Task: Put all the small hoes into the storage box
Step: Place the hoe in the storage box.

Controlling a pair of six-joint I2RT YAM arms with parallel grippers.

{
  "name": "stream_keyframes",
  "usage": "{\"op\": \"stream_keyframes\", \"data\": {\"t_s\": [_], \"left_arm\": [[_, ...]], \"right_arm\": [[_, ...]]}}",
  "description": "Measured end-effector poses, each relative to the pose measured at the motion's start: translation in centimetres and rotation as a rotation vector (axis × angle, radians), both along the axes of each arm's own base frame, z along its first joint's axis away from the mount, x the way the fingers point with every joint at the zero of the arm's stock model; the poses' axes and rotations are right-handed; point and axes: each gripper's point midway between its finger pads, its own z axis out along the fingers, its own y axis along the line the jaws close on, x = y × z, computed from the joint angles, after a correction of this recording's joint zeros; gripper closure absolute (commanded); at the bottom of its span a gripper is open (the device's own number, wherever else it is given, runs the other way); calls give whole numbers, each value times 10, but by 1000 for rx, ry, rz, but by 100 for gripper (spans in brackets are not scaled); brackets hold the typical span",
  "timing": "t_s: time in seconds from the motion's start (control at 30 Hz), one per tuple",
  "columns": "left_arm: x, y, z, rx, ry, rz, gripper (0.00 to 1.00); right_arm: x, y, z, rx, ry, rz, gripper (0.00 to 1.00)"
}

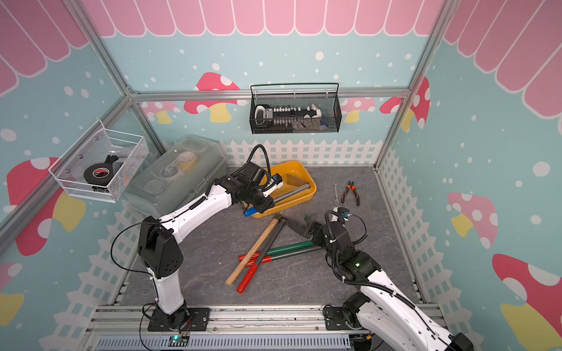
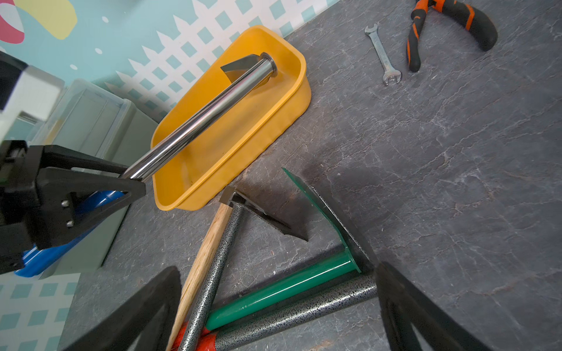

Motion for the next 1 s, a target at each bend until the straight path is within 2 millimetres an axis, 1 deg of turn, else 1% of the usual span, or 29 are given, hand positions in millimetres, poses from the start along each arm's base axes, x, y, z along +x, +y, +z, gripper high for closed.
{"op": "stream_keyframes", "data": {"t_s": [0.1, 0.3, 0.43, 0.57, 0.7, 0.87, 1.0], "left_arm": [[7, 3, -9, 15, 6, 1, 100], [19, -1, -20, 36, -16, -20, 100], [26, 0, -21, 48, -46, -43, 100], [37, 3, -20, 58, -87, -62, 100], [49, 2, -27, 75, -117, -79, 100], [55, 2, -37, 92, -138, -95, 100], [62, 0, -36, 91, -176, -103, 100]], "right_arm": [[0, 0, -1, 3, 3, 2, 1], [-2, -1, -2, 6, 3, 2, 1], [-2, -2, -4, 7, 6, 1, 1], [-2, -2, -5, 9, 10, 6, 1], [-2, -3, -4, 13, 9, 1, 1], [-3, -3, -6, 16, 10, 4, 1], [-4, -4, -8, 14, 14, 3, 1]]}}
